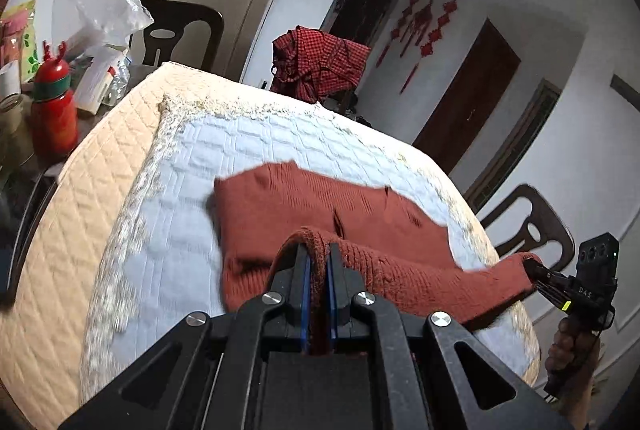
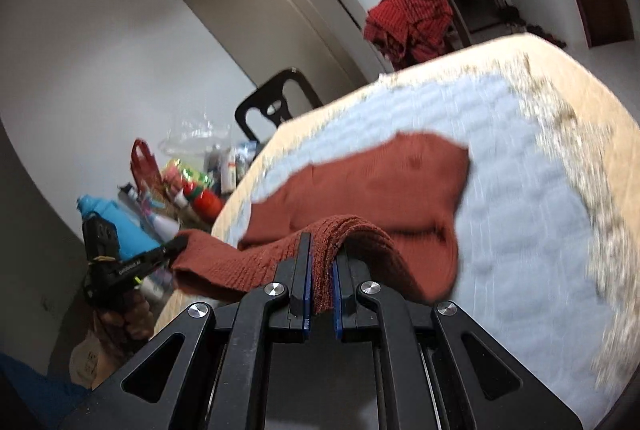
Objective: Fold small clothes
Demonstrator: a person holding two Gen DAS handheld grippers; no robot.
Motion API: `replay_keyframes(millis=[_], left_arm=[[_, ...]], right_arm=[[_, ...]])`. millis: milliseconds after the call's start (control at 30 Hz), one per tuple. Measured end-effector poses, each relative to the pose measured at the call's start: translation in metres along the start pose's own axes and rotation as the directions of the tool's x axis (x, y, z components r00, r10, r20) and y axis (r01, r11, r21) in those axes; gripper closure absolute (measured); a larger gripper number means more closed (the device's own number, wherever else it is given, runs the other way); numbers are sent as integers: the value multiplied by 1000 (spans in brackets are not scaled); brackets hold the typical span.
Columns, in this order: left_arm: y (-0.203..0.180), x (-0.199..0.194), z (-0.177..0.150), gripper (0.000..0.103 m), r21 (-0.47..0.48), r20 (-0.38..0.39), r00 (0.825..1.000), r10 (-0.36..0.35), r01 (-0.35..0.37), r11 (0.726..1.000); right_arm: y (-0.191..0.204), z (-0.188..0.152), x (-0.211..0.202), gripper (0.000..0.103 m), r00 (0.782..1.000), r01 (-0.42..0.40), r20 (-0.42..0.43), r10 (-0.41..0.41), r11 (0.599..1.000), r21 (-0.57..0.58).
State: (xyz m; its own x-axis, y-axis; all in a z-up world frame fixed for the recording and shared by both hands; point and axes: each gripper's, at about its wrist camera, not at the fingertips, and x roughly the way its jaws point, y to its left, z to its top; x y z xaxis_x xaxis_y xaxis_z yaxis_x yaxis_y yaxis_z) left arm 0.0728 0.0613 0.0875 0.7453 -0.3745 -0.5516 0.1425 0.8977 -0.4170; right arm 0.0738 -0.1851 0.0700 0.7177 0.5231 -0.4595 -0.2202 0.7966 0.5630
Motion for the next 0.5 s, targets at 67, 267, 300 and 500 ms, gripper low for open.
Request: replay_keyframes(millis=[67,267,300,500], left_arm=[[2,10,11,95,-1,-3,1000,6,-6,1000],[9,51,38,95,-8,-47,999,19,-20,1000],[11,58,41,95,-12,-56,998,28,-28,1000],[37,101,49,95,-80,-139,989,48,-59,995]], right_arm=[[-4,14,6,95,1000,-4,7,4,1000,3],[-24,52,43,95,1000,-4,-22,5,999,45],[-28,56,50,95,999,-10,-30,12,998,60],[-59,72,93,95,996,11,-95,4,988,153]])
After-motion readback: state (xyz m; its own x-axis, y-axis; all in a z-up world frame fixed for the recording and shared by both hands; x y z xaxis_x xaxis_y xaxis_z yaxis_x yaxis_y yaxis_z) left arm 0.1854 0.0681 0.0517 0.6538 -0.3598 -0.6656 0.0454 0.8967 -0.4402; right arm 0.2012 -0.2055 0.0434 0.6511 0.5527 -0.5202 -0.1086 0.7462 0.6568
